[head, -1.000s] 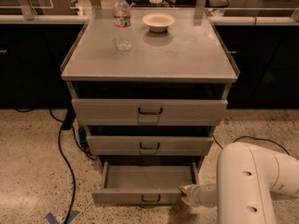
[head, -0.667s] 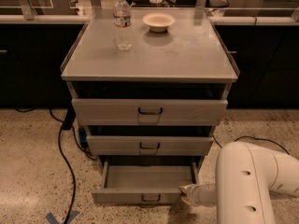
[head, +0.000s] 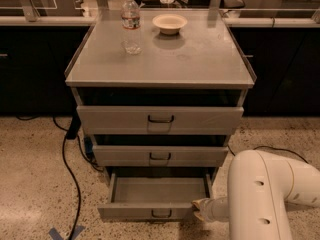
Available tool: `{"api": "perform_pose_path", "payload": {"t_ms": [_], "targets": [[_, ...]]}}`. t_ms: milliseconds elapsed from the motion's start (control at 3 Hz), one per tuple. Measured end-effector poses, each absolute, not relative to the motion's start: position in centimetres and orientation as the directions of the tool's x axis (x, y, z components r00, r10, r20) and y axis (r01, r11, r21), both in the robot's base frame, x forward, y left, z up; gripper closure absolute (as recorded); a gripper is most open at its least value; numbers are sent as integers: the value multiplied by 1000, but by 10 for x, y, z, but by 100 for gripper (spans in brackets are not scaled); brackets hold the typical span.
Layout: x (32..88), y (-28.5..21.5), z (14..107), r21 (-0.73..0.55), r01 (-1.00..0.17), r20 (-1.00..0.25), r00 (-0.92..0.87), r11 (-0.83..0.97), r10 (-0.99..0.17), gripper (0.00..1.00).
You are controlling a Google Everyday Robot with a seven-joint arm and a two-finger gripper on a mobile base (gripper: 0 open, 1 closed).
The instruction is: Open bottom drawer
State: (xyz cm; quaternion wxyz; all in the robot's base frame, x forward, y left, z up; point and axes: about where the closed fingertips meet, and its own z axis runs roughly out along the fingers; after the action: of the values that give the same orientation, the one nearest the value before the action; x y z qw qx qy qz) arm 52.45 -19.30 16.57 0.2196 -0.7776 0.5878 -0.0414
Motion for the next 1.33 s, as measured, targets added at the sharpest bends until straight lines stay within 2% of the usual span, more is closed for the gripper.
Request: {"api": "perform_pose_path", "payload": {"t_ms": [1333], "targets": [[504,-193,162,-366,-903,-189,308,-224,-933,100]]}}
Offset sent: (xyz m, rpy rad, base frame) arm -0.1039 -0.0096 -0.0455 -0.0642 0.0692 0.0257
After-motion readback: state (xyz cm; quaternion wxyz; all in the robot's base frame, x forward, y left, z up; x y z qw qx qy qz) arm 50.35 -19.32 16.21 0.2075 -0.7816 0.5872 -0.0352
